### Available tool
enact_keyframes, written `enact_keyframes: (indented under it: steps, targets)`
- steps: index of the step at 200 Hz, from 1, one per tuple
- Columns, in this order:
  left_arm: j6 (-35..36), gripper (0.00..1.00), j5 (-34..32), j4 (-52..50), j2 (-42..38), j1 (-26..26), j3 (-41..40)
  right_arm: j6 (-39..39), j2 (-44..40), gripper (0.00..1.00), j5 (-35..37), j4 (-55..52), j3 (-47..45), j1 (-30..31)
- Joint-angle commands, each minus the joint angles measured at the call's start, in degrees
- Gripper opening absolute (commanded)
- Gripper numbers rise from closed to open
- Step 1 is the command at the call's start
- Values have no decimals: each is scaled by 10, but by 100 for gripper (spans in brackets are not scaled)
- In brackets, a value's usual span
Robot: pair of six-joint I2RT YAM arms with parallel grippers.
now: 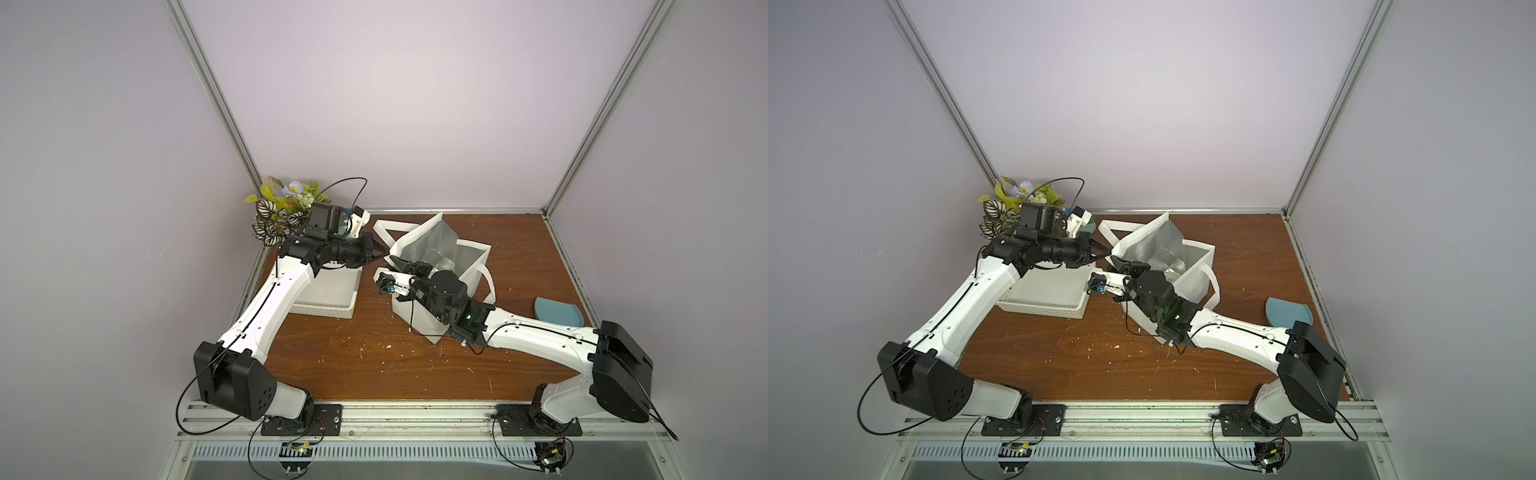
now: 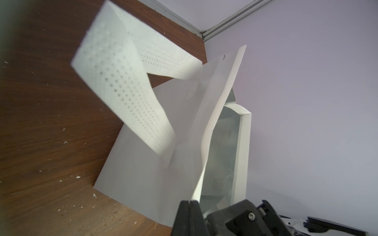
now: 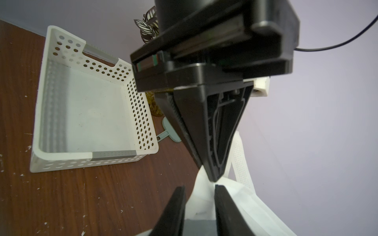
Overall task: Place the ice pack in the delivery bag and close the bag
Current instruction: Tear off the adhesive seal from the delivery bag.
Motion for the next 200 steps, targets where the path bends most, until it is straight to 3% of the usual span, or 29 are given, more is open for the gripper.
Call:
enact_keyframes:
  steps: [1, 38, 200]
  targets:
    - [-31, 0, 38, 38, -16, 6, -26, -1, -43, 32, 1, 10, 12, -10]
    - [-55, 0, 52, 79, -25, 5, -59, -14, -68, 33, -2, -15, -3, -14]
    - [-96, 0, 68, 130, -25, -8, -69, -30, -74, 31, -26, -84, -3, -17]
